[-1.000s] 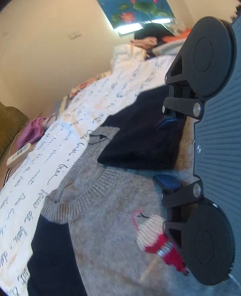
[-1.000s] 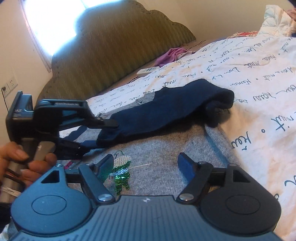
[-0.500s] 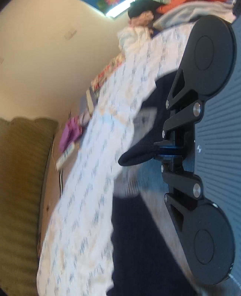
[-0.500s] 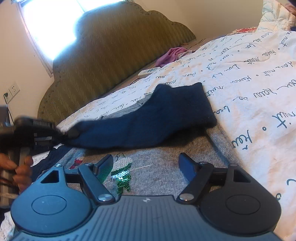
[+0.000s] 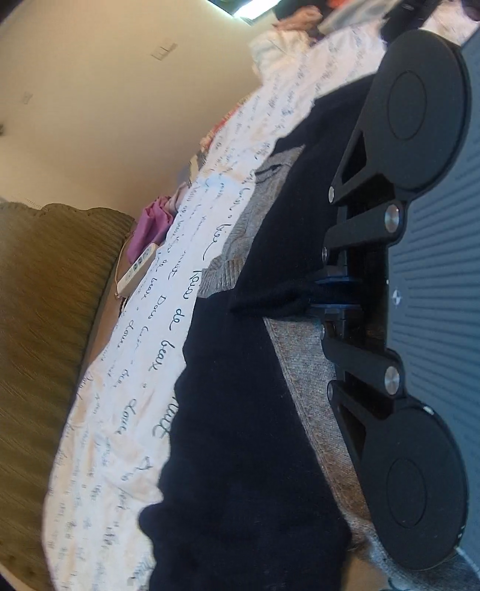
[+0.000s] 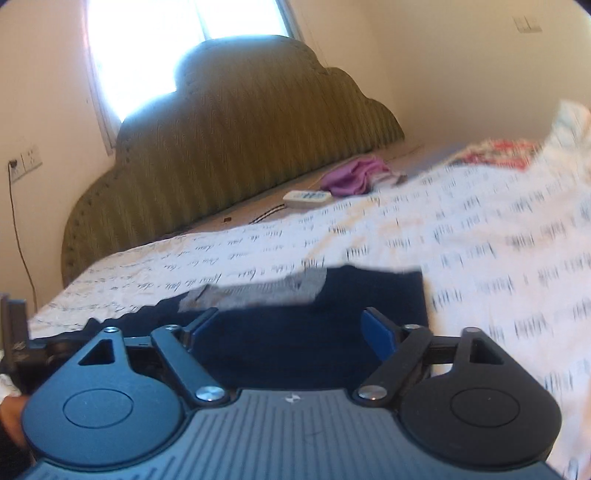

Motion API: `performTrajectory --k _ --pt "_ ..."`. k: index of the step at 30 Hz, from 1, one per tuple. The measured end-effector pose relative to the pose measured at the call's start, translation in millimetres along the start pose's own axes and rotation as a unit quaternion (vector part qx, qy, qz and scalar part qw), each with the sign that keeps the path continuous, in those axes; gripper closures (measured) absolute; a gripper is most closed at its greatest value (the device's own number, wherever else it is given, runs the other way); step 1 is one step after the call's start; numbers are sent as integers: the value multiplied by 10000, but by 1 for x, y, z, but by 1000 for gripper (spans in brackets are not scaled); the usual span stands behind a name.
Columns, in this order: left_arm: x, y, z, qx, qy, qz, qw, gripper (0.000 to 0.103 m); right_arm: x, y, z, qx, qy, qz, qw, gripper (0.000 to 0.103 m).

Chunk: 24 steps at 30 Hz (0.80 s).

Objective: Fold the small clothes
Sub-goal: 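Lay the held sleeve across the sweater body with the right gripper while the left gripper grasps the other sleeve, then fold the other navy sleeve across the body with the left gripper and release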

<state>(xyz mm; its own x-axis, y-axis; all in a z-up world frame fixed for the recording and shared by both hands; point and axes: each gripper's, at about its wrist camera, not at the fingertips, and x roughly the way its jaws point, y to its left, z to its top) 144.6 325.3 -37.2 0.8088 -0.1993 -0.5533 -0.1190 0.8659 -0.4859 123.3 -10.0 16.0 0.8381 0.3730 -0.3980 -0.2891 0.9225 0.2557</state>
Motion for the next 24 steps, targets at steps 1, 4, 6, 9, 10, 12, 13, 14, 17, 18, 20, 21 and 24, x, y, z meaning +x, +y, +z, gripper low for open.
performTrajectory --k 1,4,6,9,10,12,13,14,17,18,20,21,24 --pt "1 3 1 -98 14 -71 9999 85 18 2 6 -187 138 -102 9997 12" --pt "1 4 0 -157 6 -117 9998 84 72 2 4 -623 741 -674 9930 12" --pt "0 4 0 -128 -9 -102 9999 84 99 -5 -11 -821 1204 -1012 9841 11" --pt "1 6 0 -177 -5 -141 9997 84 96 -13 -22 -686 1074 -914 9876 7" --pt "1 7 0 -204 -4 -162 9997 84 96 -14 -22 -660 1085 -895 9879 7" --pt "2 9 1 -265 8 -198 9995 83 95 -14 -22 -667 1094 -881 9878 7" --pt "1 9 2 -312 31 -206 9993 82 95 -14 -21 -670 1093 -876 9879 7" --pt "-3 10 4 -383 35 -199 9991 78 97 -14 -19 -666 1091 -874 9879 7" --pt "-49 23 9 -773 -631 -111 9950 55 98 -11 -17 -699 1087 -897 9876 7" --pt "-72 35 10 -971 -1005 -99 9901 32 99 -11 -16 -692 1088 -895 9876 7" --pt "-114 64 11 -1393 -1663 162 9761 8 98 -11 -16 -697 1086 -901 9875 7" --pt "-137 84 13 -1678 -2007 457 9641 5 98 -10 -16 -703 1084 -905 9875 7" --pt "-188 155 20 -2891 -2507 1245 9155 10 98 -10 -17 -713 1078 -915 9874 7"
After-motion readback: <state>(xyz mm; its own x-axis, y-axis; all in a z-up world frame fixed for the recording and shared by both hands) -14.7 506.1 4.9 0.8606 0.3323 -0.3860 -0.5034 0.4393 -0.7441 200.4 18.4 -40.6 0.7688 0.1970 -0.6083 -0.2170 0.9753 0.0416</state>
